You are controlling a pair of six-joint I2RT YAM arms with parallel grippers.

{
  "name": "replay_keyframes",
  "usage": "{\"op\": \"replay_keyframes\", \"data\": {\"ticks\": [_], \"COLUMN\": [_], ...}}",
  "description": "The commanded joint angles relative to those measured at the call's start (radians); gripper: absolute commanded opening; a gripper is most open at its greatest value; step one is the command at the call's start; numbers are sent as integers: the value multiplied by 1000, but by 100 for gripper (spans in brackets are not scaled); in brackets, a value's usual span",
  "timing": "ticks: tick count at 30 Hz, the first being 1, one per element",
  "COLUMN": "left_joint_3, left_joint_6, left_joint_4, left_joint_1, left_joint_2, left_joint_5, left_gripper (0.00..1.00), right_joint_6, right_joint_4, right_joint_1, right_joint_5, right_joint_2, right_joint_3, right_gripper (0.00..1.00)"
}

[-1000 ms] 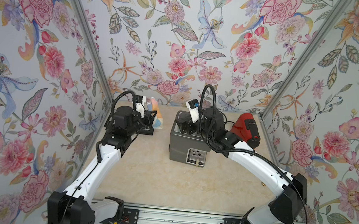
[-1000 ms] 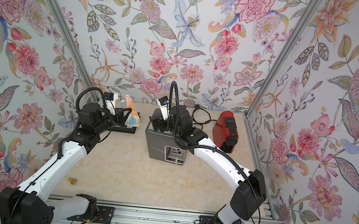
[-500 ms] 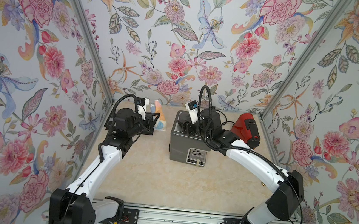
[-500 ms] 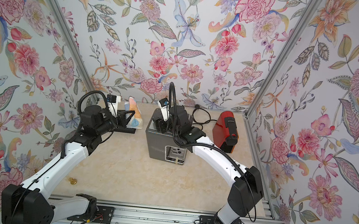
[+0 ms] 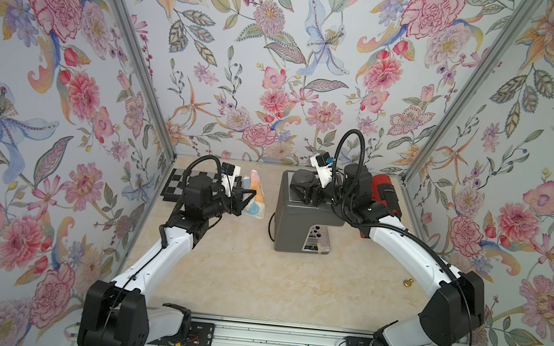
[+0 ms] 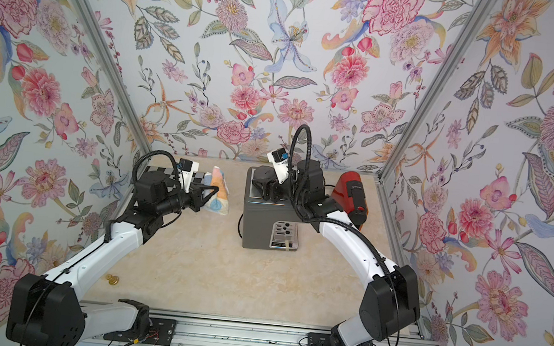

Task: Wipe the surface of a coffee machine
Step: Adjust the coffee machine at the center of the board, then wipe the dirt from the surface of the coffee machine.

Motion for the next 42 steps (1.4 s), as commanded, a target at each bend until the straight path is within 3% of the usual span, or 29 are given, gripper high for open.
{"op": "replay_keyframes", "data": {"ticks": [1,14,25,32,34,37,42], "left_joint_3": [16,-87,-104,-40,-37,-63,-59], "left_joint_6": [-59,-416,-491,-385,-373,-451,-522], "left_joint_4": [141,587,740,567,555,678,710], "left_joint_1": [-48,-132,-145,-156,-164,-164,-165], "left_joint_2": [51,124,488,617,635,629,427], "left_joint_5": [74,155,119,45,39,91,136], "left_gripper": [0,0,0,0,0,0,0], "right_joint_6": [117,201,196,200,202,205,207], "right_joint_4": [-24,214,211,211,217,218,213], "right_joint_1": [9,84,102,110,114,115,115], "right_joint_5": [-73,4,8,-14,-15,-15,-13], "right_joint_2": [-24,-98,-119,-113,-109,-105,-105], "right_joint_3": [-42,-274,-294,-293,-292,-286,-281], "right_gripper": [17,17,17,16,16,15,15]}}
